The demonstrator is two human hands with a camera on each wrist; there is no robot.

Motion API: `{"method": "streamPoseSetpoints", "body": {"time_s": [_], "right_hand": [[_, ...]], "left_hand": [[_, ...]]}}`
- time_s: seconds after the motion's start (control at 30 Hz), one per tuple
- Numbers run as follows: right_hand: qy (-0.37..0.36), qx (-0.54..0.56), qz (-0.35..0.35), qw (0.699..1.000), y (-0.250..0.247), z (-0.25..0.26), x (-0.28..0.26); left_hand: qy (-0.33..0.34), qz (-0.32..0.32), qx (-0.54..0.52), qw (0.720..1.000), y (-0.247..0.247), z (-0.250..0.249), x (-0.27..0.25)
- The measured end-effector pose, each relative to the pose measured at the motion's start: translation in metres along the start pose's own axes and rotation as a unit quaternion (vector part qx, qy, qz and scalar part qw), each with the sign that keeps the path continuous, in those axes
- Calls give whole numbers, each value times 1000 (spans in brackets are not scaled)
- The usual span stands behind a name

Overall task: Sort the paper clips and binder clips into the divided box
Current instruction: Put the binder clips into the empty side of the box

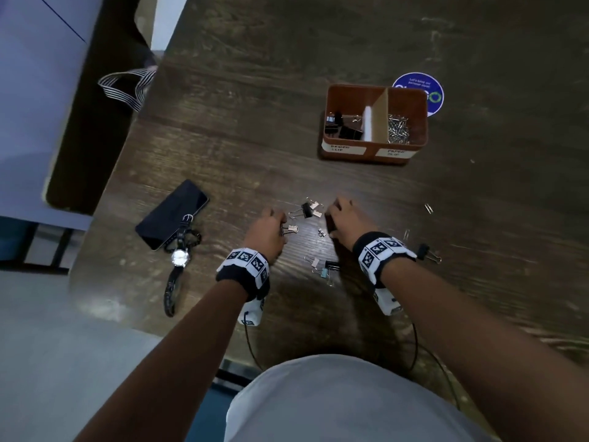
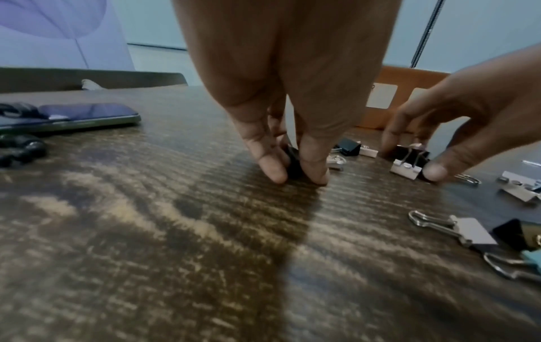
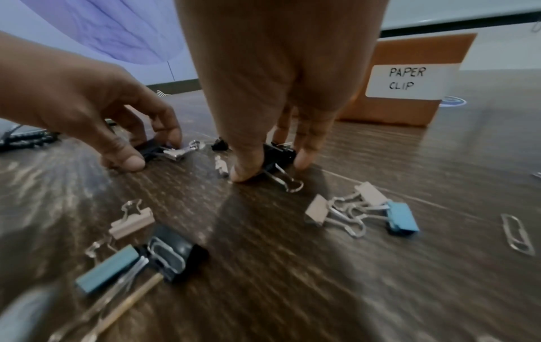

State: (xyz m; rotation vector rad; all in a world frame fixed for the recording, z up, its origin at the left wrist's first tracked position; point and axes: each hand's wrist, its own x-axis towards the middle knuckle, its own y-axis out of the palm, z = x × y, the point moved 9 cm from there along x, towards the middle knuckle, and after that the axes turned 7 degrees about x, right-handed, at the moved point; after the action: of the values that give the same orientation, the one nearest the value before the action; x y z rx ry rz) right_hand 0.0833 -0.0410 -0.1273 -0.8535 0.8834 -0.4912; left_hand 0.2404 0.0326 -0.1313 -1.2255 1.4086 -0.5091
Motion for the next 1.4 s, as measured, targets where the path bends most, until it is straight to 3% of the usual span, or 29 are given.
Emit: {"method": "streamPoseSetpoints", "body": {"time_s": [0.27, 0.37, 0.53, 0.6, 0.67, 0.73, 0.8, 0.93, 1.03, 1.3, 1.37, 1.4], "right_hand": [[25, 49, -11, 998, -6, -24, -11], [55, 132, -27, 989, -15, -32, -12], [74, 256, -90, 960, -34, -38, -10], [83, 290, -80, 950, -33, -41, -7], [95, 313, -53, 943, -29, -41, -6], [87, 289, -32, 953, -29, -35, -6], [73, 222, -17, 972, -32, -24, -7], [32, 39, 15, 999, -23, -1, -5], [25, -17, 19, 999, -4, 2, -2], [-35, -69, 14, 997, 13, 8, -13], [-31, -29, 1, 999, 4, 1, -12], [-26, 0, -2, 1000, -4, -4, -11]], "left_hand": [[15, -30, -51, 998, -21, 8, 13], [19, -40, -66, 997, -35, 6, 18], [-9, -70, -176, 982, -53, -2, 34], [11, -53, -196, 979, -52, -16, 41], [23, 6, -166, 986, -44, -32, 45], [35, 63, -99, 992, -32, -43, 46], [78, 80, -16, 994, -21, -54, 46], [127, 21, 131, 983, -3, -66, 45], [174, -27, 195, 965, 1, -73, 42], [285, -60, 293, 911, -1, -101, 34], [297, -44, 263, 917, -6, -105, 36], [283, -35, 210, 935, -13, -105, 39]]}}
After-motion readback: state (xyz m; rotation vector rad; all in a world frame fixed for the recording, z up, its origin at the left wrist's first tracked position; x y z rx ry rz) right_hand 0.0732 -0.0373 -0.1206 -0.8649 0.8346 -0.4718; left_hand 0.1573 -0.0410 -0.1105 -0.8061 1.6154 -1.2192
